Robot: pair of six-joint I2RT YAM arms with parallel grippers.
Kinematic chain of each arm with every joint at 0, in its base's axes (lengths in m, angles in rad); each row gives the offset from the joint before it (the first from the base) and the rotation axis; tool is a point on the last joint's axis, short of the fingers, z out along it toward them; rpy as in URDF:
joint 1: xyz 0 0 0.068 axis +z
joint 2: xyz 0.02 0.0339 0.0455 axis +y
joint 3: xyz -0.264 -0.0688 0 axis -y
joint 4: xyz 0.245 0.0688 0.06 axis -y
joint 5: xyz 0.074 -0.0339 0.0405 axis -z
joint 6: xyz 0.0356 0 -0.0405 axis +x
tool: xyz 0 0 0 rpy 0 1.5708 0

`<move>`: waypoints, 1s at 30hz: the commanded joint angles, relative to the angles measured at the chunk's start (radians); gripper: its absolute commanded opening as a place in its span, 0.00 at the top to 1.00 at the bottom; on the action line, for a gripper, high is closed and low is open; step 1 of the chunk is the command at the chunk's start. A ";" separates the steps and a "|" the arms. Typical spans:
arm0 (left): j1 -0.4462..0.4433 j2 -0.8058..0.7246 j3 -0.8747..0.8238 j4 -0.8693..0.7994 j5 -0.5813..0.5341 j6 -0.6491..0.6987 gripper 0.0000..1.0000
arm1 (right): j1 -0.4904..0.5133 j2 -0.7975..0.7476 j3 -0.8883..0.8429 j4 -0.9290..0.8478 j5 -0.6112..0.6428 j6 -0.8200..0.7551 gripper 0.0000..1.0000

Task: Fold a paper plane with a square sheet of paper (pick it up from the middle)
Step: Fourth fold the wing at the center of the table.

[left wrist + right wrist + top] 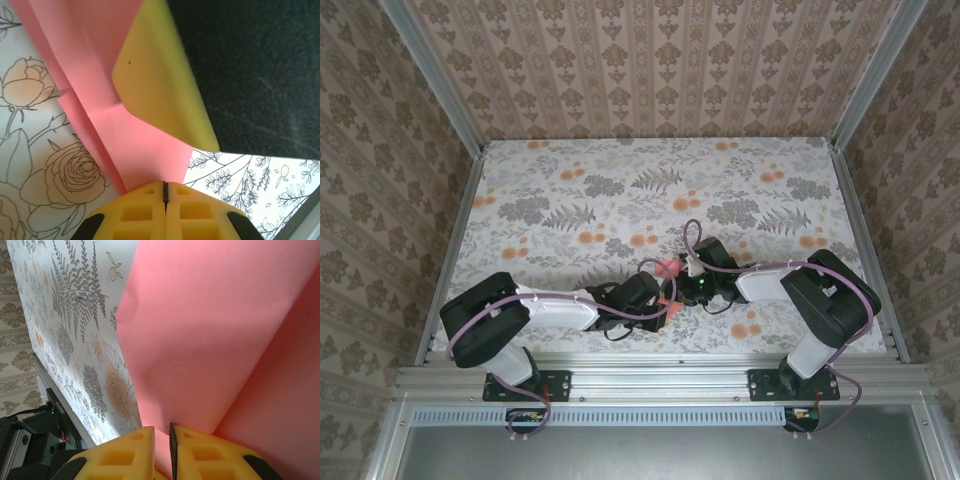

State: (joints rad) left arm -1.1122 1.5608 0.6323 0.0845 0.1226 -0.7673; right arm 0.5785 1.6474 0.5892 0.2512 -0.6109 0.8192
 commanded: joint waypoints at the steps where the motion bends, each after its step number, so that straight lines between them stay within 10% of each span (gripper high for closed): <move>1: 0.014 0.016 -0.025 0.000 -0.026 0.014 0.97 | -0.001 -0.035 0.007 -0.039 -0.012 0.010 0.81; 30: 0.038 0.088 -0.072 -0.148 0.041 0.085 1.00 | -0.149 0.120 0.186 -0.208 0.115 -0.176 0.84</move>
State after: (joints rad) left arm -1.0832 1.5852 0.6193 0.1352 0.1658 -0.7147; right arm 0.4694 1.7370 0.7418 0.0853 -0.5465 0.7006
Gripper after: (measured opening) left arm 0.048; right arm 0.161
